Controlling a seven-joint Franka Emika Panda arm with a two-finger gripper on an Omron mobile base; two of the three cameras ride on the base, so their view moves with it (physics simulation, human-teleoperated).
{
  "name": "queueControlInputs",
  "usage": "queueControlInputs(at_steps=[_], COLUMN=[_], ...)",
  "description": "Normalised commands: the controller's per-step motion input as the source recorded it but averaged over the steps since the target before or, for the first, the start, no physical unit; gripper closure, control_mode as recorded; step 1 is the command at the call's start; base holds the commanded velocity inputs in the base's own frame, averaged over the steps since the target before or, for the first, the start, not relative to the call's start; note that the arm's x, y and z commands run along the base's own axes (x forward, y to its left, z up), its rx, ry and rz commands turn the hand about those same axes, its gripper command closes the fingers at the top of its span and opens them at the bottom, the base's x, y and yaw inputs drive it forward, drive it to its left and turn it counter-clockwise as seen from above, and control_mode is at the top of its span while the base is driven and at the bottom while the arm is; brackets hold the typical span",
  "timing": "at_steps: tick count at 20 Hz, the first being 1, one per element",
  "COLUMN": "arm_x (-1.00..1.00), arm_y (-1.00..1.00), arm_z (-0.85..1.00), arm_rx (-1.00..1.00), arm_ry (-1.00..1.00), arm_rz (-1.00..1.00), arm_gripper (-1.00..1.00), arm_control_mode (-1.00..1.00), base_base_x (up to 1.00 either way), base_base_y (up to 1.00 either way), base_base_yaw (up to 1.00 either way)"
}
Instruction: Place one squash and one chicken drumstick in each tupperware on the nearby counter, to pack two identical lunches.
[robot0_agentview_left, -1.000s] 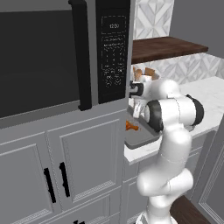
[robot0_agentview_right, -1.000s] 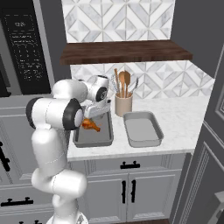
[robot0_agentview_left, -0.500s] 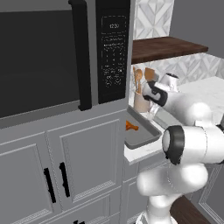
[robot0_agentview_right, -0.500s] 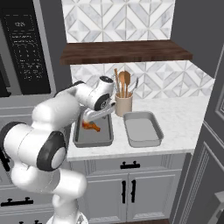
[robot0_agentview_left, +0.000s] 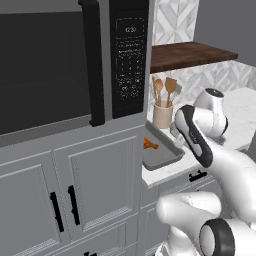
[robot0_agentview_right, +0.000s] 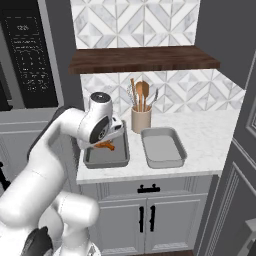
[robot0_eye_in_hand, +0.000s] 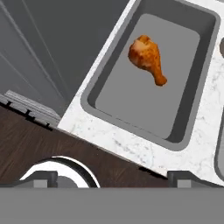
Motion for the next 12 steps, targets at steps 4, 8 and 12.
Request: queueControlInputs(at_steps=[4, 8, 12], arm_x=[-0.86, -0.79, -0.80], arm_y=[0.18, 0.11, 0.00], arm_z=[0.25, 0.22, 0.35], arm_rx=[-0.11, -0.09, -0.01], arm_ry=[0.07, 0.08, 0.02], arm_rz=[-0.22, -0.26, -0.25], arm_gripper=[-1.00, -1.00, -1.00], arm_control_mode=[-1.00, -1.00, -1.00], base_base_x=[0.00, 0.00, 0.00], base_base_y=[0.00, 0.00, 0.00], base_base_yaw=[0.00, 0.00, 0.00])
